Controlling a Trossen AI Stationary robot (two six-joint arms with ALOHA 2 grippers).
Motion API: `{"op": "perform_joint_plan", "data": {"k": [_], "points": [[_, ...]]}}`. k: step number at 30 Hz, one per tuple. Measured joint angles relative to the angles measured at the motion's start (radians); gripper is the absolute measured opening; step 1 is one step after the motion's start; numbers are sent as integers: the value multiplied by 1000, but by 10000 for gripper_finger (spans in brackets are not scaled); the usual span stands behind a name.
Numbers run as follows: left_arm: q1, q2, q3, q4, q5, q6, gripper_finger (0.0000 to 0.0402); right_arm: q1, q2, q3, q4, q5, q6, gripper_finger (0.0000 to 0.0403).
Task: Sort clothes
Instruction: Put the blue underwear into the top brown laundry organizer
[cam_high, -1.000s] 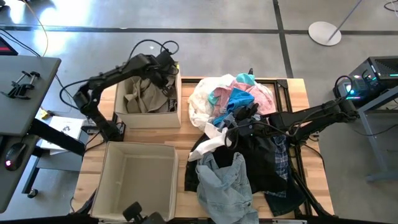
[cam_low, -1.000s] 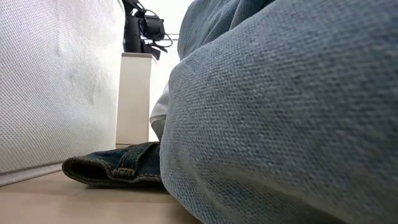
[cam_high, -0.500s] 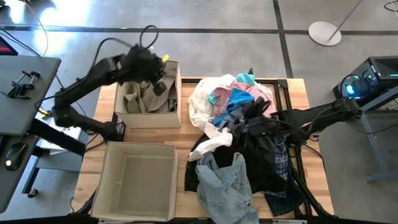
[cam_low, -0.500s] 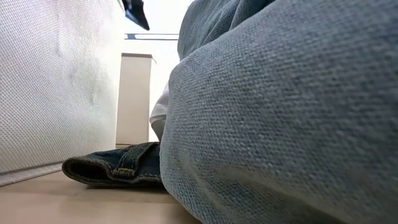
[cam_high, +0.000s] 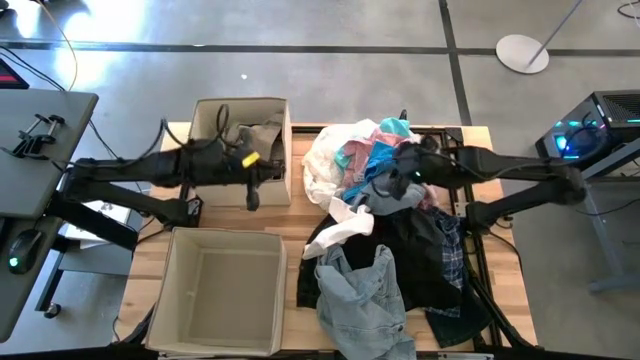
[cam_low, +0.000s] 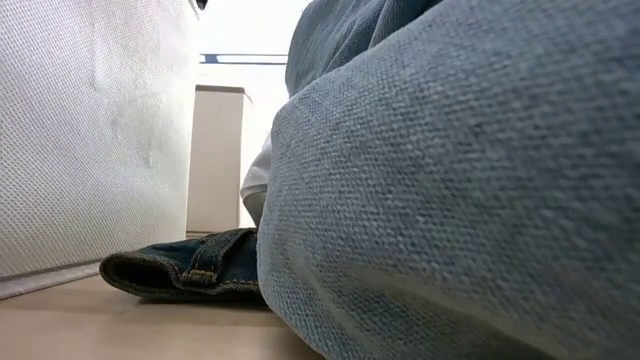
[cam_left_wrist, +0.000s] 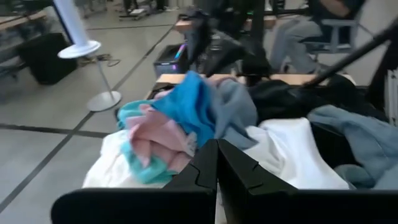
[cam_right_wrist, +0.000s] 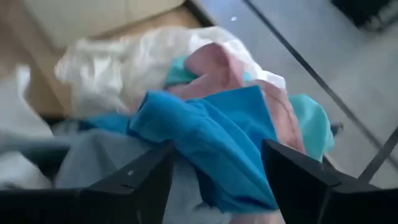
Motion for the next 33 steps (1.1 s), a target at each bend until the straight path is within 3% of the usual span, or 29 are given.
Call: {"op": "perform_joint_plan", "data": {"k": [6,12,18,28,33], "points": [[-55,6,-55,27,-4,-1,0,-100,97,0,84,-279,-190,175],[-89,5,-70,26,-7,-8,0,-122,188,-1,109,-307,-240,103],[-98,6,-71,26,-7,20,0,-122,201,22,223,-312,-289,12],[-97,67,-71,271,-37,96,4,-41,191,256,541,-248,-399,5],[-97,145,-72,422,-37,193,44,37,190,343,624,-227,-451,10]]}}
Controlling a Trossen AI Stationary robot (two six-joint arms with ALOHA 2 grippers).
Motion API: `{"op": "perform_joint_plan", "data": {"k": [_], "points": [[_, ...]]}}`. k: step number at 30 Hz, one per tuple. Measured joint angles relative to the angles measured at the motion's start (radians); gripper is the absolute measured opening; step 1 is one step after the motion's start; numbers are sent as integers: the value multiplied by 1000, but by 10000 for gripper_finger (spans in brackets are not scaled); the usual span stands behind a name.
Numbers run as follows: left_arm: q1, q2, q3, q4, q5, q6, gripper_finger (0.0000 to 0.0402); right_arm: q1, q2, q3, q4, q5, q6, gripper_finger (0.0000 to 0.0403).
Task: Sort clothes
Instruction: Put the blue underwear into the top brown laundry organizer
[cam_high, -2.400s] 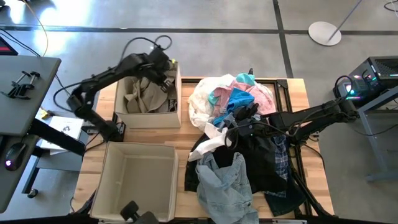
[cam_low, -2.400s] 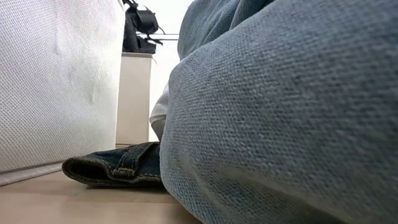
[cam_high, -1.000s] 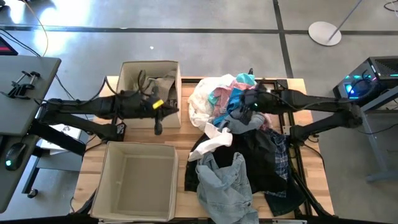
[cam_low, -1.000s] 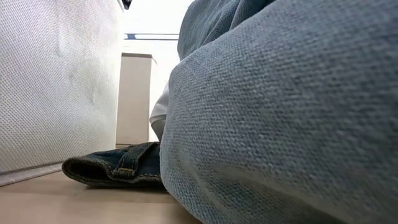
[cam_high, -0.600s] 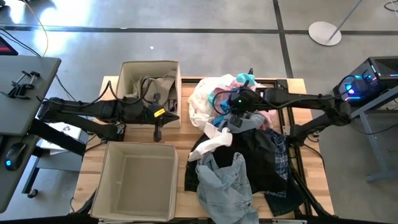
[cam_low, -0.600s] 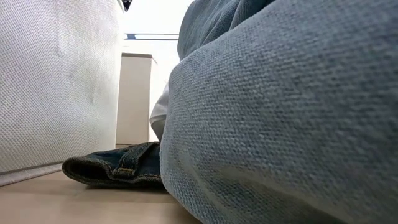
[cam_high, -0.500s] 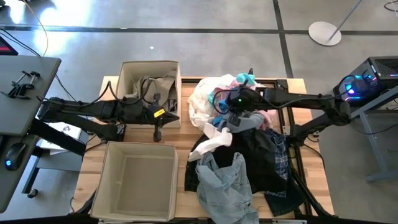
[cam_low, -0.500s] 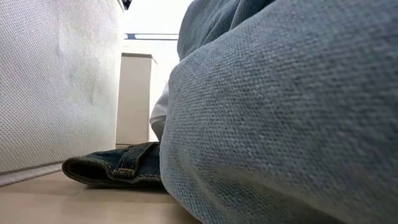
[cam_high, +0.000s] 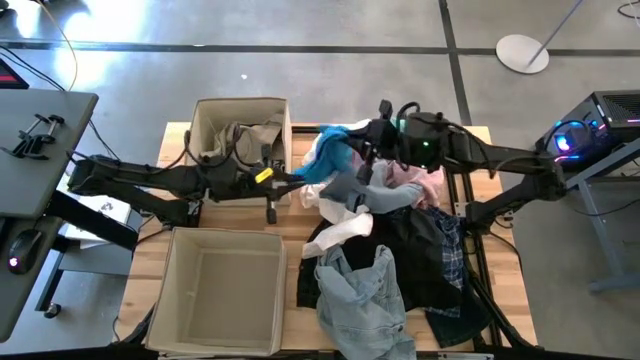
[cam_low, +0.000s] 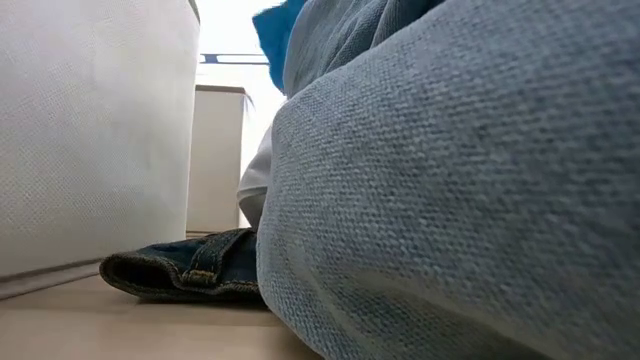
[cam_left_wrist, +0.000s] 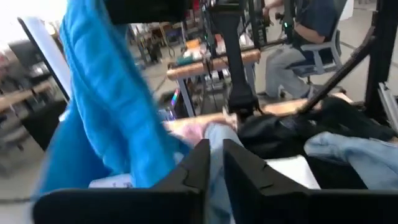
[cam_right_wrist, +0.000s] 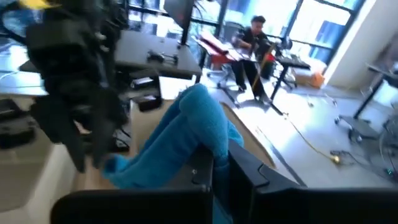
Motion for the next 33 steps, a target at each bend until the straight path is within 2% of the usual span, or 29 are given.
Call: {"op": "perform_joint_plan", "data": {"k": [3,8,10,13,17,22,25,27,31,33], "points": [[-1,42,0,100,0,44,85,39,0,18,-52,16,-18,5],[-2,115,0,232,0,111,171,84,1,1,-122,157,-6,5],[-2,148,1,280,-21,145,205,90,1,-9,-148,178,19,5],[3,208,2,345,-78,211,251,91,1,-18,-165,154,55,5],[21,288,2,429,-104,247,292,92,1,-21,-190,53,55,5],[43,355,2,479,-291,242,307,120,1,-21,-191,-38,51,4],[49,375,2,477,-348,240,306,150,1,-21,-193,-72,22,4],[48,381,2,467,-311,236,305,168,1,-21,-192,-95,2,4],[48,381,2,419,-110,228,304,195,1,-21,-186,-104,-10,3],[47,382,2,420,-71,200,295,200,1,-21,-186,-103,-8,3]]}}
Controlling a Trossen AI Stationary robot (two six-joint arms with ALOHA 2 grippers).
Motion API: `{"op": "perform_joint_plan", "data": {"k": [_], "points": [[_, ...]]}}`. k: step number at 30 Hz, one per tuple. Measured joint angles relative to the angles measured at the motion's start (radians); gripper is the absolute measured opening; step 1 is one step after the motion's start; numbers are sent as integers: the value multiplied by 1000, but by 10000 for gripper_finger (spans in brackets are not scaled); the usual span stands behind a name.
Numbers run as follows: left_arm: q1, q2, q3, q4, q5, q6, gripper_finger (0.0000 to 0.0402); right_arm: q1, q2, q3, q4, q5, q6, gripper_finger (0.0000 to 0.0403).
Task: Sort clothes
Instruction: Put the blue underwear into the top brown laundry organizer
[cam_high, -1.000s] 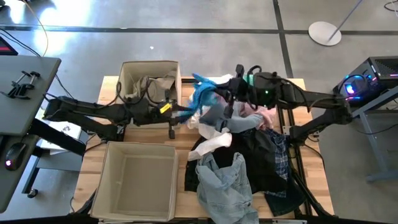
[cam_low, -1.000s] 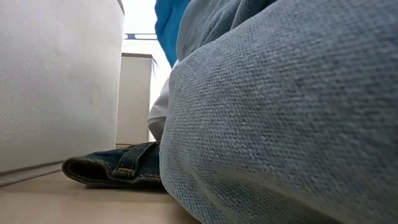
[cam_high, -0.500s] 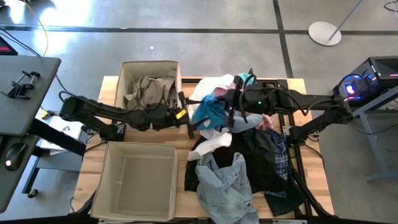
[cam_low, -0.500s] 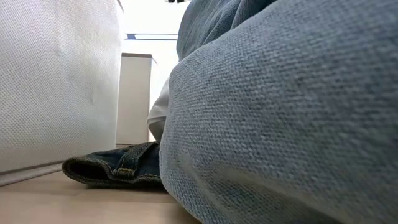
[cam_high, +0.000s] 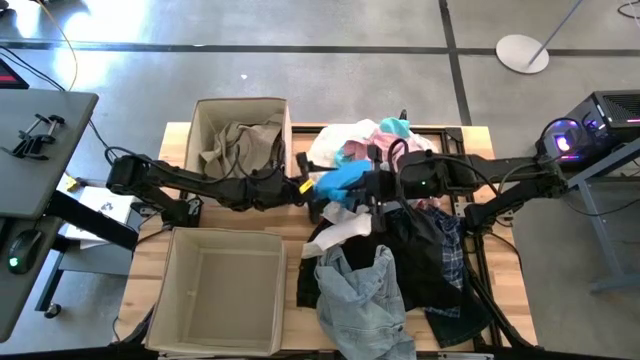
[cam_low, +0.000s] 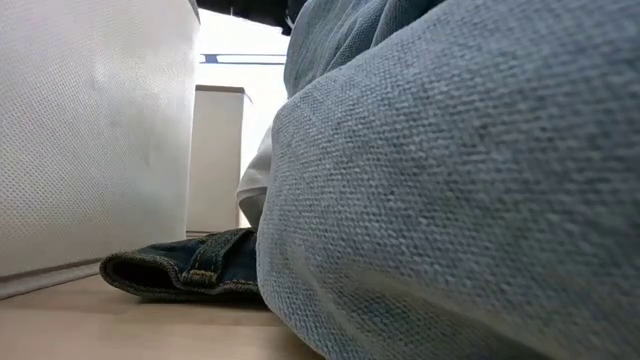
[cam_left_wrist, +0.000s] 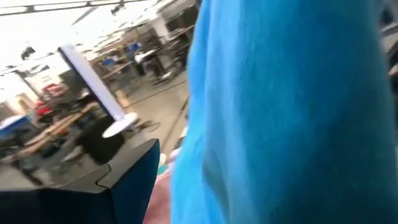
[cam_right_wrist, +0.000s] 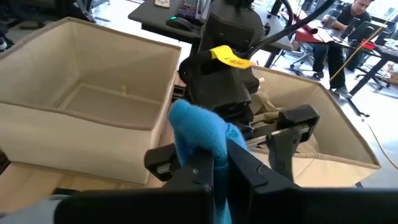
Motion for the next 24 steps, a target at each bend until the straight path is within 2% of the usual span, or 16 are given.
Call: {"op": "perform_joint_plan", "data": {"k": [3,6,9,13,14,17,21,24], "points": [[0,-2,0,8,16,-55,268,3,0,0,0,2,0,3],[0,-5,0,6,17,-65,219,4,0,0,-5,3,1,3],[-2,-6,0,-3,14,-86,149,4,0,0,-33,2,38,13],[-13,-18,0,-37,12,-75,33,4,0,0,-121,0,125,44],[-19,-24,0,-42,8,-66,18,4,0,0,-146,-1,149,55],[-43,-54,14,-86,-46,-41,18,4,0,0,-223,0,208,98],[-86,-114,70,-196,-219,49,6,4,0,0,-330,11,303,156],[-117,-162,111,-230,-361,110,7,10,3,0,-398,60,366,182]]}}
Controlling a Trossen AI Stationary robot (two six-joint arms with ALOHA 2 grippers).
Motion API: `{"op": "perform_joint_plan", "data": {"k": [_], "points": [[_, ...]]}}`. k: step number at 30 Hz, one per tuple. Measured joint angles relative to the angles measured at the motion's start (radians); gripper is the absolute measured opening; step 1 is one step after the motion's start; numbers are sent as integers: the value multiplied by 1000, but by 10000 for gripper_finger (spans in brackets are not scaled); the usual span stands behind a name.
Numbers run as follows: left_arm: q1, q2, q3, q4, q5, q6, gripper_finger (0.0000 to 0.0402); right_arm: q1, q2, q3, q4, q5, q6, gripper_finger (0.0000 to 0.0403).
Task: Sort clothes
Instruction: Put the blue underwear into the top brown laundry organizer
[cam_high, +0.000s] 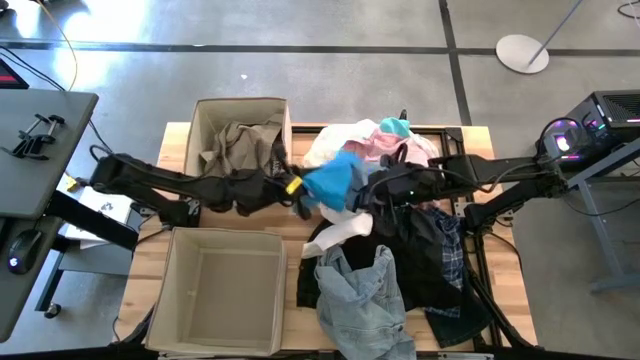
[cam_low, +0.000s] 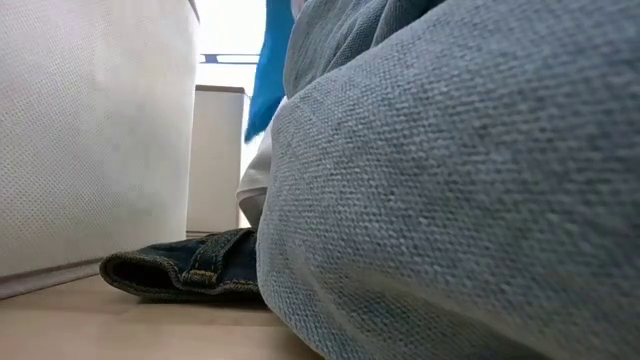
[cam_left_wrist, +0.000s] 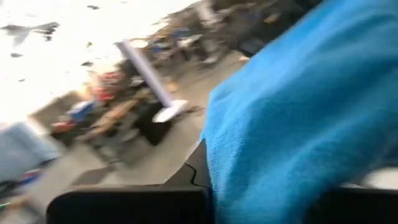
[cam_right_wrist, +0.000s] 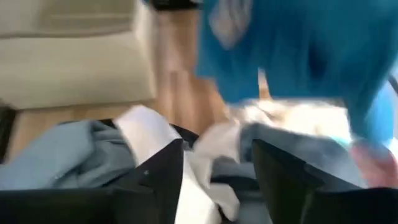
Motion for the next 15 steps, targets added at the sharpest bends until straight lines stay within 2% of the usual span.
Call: {"op": "perform_joint_plan", "data": {"k": [5,9,12,15], "points": [[-30,-89,51,4,-261,207,8,32,28,0,-99,201,98,194],[24,-160,94,4,-471,335,7,64,61,0,-161,321,165,195],[101,-223,99,-34,-519,325,6,85,91,0,-159,401,205,195],[188,-275,100,-218,-519,192,6,103,123,0,-160,446,225,195]]}}
